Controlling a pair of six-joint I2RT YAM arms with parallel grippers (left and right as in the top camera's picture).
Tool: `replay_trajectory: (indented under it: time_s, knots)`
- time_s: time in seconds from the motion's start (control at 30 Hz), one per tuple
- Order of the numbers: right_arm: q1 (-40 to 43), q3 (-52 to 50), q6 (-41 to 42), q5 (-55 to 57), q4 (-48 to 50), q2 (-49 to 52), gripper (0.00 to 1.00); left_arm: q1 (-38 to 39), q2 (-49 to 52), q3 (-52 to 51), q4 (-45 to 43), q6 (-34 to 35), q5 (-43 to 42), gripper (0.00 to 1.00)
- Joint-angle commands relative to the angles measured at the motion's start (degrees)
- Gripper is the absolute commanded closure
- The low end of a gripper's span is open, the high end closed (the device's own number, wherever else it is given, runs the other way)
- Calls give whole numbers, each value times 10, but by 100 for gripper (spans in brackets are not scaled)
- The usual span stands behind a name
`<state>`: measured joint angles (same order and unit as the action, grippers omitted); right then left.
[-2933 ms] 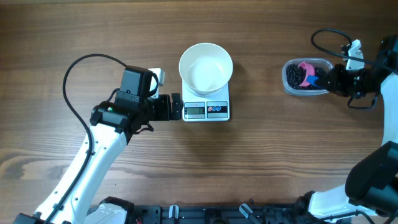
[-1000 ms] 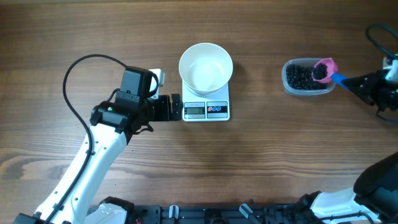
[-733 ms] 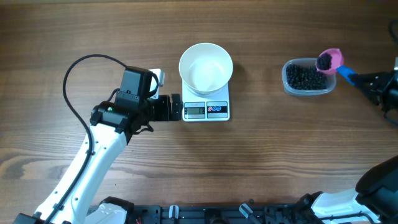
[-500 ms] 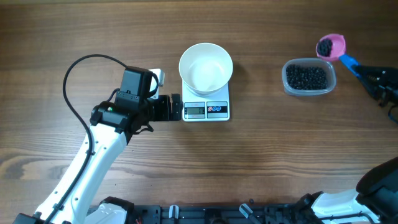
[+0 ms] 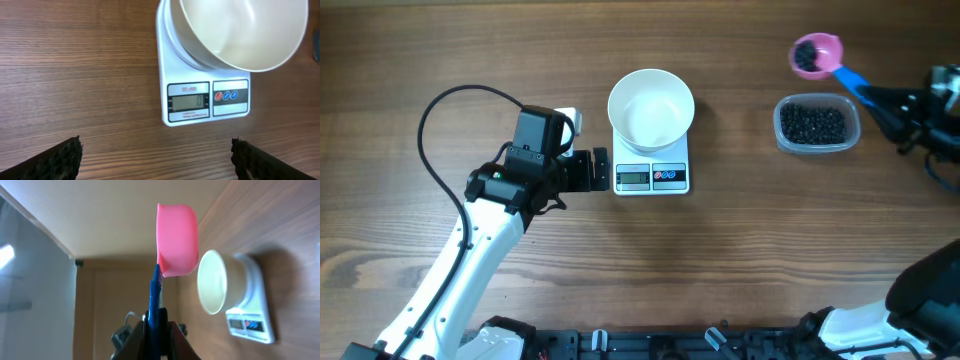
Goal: Scoop item into bowl and weigh 150g on scale
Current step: 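Carry the filled scoop left over the bowl with the right gripper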
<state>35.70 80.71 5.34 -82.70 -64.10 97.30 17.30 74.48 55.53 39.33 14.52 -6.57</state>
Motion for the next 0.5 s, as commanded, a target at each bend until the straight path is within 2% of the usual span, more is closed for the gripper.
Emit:
replay_trajectory:
  time_s: [0.0,0.3,0.47]
  knots:
    - [-52,-6,49,-37,15,7,96,2,5,0,-3,38,40,0]
    - [-159,-6,69,-22,45,7,96,2,5,0,-3,45,50,0]
    - [-212,-6,95,21,81,7,96,2,5,0,-3,103,86,0]
